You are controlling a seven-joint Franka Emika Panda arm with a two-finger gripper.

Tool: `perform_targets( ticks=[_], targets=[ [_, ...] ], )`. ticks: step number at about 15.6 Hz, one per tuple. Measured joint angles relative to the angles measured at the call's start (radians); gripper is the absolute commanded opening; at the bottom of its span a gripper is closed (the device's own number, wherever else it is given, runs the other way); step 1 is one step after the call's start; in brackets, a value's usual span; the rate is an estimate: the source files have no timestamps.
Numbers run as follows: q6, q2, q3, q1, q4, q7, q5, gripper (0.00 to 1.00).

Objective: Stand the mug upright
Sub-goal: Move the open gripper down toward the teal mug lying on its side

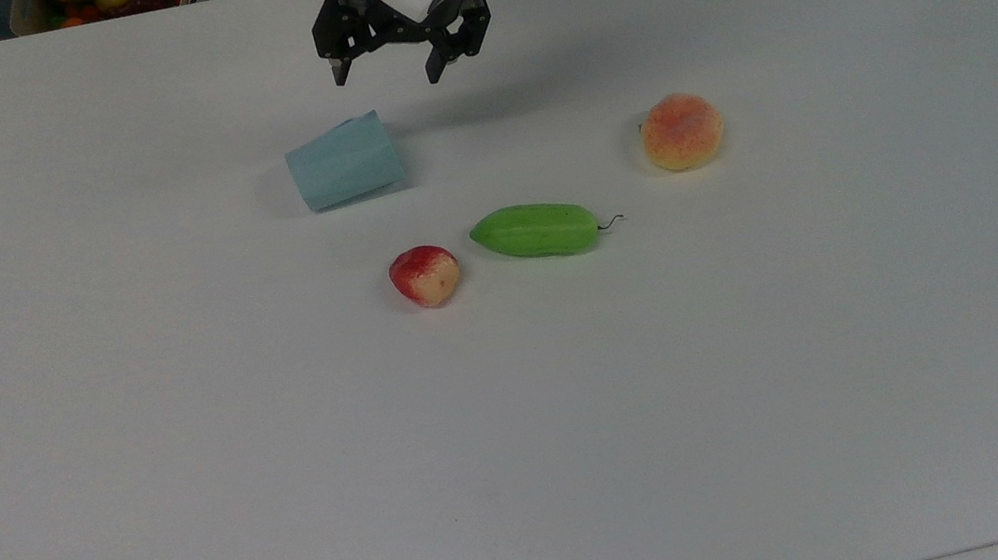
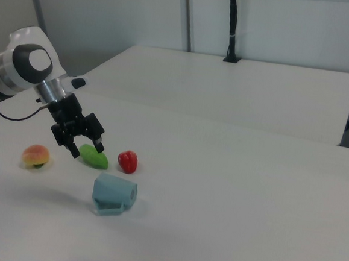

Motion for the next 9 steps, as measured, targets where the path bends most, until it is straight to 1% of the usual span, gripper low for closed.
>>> perform_targets(
  ticks=[5,9],
  targets=[
    [0.000,0.042,0.000,0.001,-0.026,0.007,-0.085,1.00],
    [0.003,0.135,0.000,0.005,-0.035,0.045,-0.143,1.00]
  ],
)
